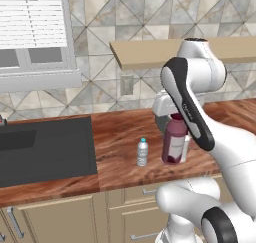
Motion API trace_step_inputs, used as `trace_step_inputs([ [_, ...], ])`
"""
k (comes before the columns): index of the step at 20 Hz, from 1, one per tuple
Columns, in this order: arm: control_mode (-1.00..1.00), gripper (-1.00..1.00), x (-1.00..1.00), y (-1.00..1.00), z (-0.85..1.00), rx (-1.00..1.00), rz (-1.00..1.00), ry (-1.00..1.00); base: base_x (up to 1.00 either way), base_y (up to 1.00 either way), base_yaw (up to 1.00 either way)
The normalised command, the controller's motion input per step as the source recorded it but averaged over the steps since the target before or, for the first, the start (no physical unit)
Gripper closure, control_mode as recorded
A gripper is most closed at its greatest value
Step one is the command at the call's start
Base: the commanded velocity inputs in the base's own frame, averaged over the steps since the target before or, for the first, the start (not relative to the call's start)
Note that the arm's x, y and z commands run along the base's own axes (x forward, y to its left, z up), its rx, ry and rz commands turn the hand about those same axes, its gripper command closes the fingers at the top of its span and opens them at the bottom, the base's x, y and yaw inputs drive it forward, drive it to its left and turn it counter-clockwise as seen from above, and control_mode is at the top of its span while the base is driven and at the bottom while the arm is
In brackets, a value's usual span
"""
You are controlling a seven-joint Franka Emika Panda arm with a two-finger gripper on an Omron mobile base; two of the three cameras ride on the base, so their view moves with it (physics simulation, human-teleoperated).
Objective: Place the drinks on the dining counter in a tight cluster.
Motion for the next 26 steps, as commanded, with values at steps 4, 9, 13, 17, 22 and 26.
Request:
trace_step_inputs([
  [4,-1.0,1.0,0.0,-0.38,0.0,0.0,-0.11,0.0,0.0,0.0,0.0],
  [9,-1.0,1.0,0.0,-0.06,0.0,0.0,-0.05,0.0,0.0,0.0,0.0],
  [13,-1.0,1.0,0.0,-0.01,0.0,0.0,0.0,0.0,0.0,0.0,0.0],
  [17,1.0,1.0,0.0,0.0,0.0,0.0,0.0,0.0,-0.05,0.0,0.0],
  [22,1.0,1.0,0.0,0.0,0.0,0.0,0.0,0.0,-0.89,0.0,0.0],
  [26,1.0,1.0,0.0,0.0,0.0,0.0,0.0,0.0,-0.72,0.0,0.0],
])
